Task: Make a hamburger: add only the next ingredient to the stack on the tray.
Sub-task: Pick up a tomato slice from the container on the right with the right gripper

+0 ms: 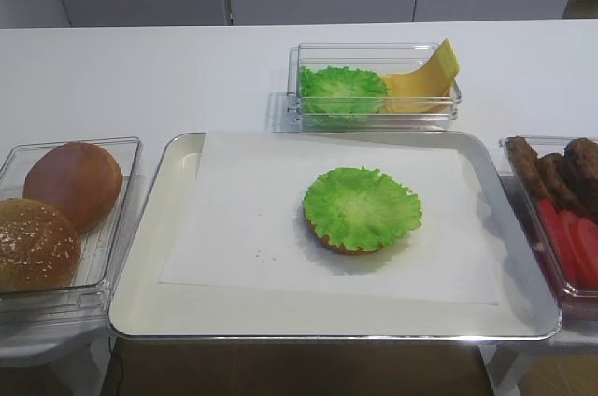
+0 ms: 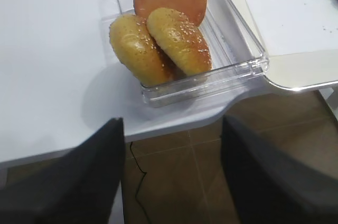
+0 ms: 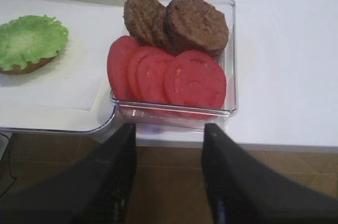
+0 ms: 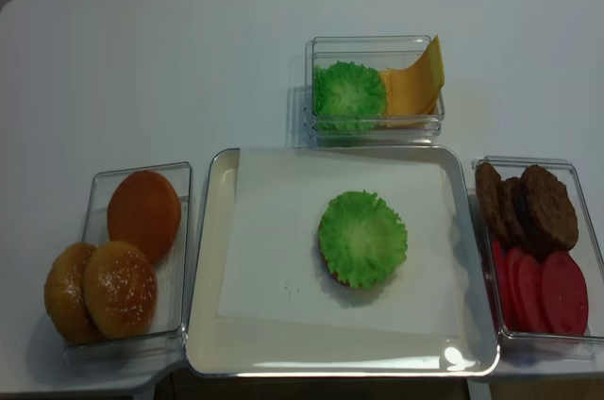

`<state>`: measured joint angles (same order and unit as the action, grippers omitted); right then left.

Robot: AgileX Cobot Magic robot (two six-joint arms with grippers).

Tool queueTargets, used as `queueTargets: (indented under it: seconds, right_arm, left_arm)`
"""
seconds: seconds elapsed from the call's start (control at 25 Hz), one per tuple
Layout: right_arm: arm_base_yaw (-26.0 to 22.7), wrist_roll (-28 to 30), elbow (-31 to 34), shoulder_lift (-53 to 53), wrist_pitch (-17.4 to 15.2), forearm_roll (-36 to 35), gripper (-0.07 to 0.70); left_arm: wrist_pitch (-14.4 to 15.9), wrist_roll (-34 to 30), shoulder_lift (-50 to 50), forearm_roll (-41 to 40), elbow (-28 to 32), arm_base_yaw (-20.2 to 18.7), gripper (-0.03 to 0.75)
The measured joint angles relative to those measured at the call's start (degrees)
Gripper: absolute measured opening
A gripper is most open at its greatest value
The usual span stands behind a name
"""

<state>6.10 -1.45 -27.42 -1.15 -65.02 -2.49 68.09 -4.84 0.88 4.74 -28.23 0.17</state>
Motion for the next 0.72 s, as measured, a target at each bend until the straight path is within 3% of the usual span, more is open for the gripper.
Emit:
queueTargets:
  seconds: [0.72]
  right_arm:
    - [0.0, -0.1, 0.0, 0.0, 0.0, 0.0, 0.266]
  left_arm:
    - [0.0, 0.0, 0.0, 0.0, 0.0, 0.0, 0.428]
